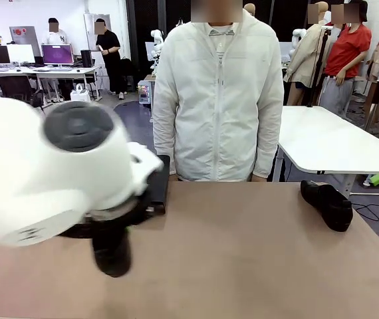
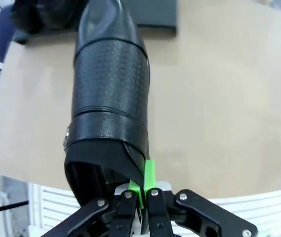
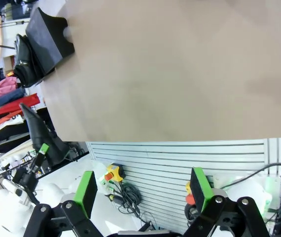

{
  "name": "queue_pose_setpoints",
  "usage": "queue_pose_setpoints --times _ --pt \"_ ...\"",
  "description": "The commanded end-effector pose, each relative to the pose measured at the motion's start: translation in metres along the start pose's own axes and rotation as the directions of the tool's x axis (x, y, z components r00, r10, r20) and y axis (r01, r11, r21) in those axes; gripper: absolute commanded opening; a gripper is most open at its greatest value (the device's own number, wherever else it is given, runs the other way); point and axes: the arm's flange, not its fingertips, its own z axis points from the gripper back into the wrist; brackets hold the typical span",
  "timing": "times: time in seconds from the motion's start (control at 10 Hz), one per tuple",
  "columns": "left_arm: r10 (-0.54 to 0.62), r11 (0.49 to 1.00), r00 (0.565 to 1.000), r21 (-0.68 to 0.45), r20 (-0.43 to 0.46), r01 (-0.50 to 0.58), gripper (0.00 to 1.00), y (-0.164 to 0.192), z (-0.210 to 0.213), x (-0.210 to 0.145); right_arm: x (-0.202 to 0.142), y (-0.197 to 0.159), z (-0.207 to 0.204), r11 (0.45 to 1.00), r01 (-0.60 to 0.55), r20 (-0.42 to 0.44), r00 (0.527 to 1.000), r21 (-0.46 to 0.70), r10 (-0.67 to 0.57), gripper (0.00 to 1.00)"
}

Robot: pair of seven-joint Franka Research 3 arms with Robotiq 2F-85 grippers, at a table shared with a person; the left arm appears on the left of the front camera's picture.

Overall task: Organize the shoes by placing them on the stand.
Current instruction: Place the Shoe from the middle of the table onto the Shoes Stand.

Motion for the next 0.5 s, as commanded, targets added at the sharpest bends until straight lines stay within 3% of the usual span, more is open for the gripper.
queue_pose_setpoints --times 0.0,0.1,0.4 --pt "-0.016 0.999 1.000 -0.034 -0.006 0.016 0.00 0.056 -0.014 0.006 0.001 -0.001 0.004 1.000 -0.026 -0.007 1.000 0.015 0.026 1.00" --pt "0.000 1.000 1.000 0.000 0.000 0.000 0.00 0.000 0.000 0.000 0.001 -0.001 0.004 1.000 -0.026 -0.007 1.000 0.015 0.026 1.00" --pt "0.000 1.000 1.000 0.000 0.000 0.000 0.00 0.000 0.000 0.000 0.001 -0.001 0.004 1.000 -0.026 -0.007 1.000 0.015 0.026 1.00"
